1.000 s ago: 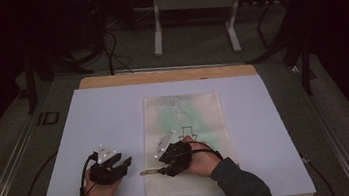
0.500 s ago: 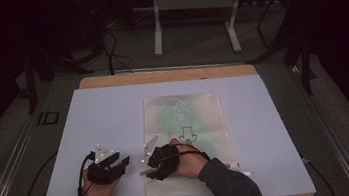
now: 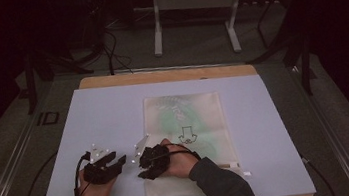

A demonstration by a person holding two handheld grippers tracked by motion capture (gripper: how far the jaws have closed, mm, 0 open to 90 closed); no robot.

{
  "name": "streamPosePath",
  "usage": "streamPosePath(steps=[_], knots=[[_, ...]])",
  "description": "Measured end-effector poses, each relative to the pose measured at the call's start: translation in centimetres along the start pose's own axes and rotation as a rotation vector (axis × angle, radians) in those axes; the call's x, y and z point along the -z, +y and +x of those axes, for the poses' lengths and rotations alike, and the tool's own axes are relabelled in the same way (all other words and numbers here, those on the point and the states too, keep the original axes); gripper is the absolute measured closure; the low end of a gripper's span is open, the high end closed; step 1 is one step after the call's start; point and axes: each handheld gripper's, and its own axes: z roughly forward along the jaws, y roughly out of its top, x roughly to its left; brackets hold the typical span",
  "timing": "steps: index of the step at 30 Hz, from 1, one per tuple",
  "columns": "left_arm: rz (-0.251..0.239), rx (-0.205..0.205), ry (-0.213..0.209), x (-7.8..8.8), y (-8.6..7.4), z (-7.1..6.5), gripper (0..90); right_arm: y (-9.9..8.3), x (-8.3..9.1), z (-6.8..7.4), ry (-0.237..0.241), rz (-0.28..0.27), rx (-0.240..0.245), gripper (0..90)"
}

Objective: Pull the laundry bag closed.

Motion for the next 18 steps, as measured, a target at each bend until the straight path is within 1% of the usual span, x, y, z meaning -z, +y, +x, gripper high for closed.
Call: streamPosePath(steps=[3,5,15,18], knots=[[-0.003,0.004,-0.001,0.0,0.0,0.1,54.8,0.3,-0.3,-0.1,0.006,0.004,-0.002,68.2],[-0.005,0.005,-0.002,0.1,0.0,0.2,54.8,0.5,-0.6,-0.1,0.0,0.008,0.002,70.0],[-0.005,0.008,0.0,0.1,0.0,0.2,54.6,0.7,-1.7,-0.4,0.007,0.032,-0.015,73.0],[-0.004,0.008,0.001,0.2,0.0,0.2,54.5,0.5,-2.0,-0.6,0.008,0.047,-0.028,73.7]])
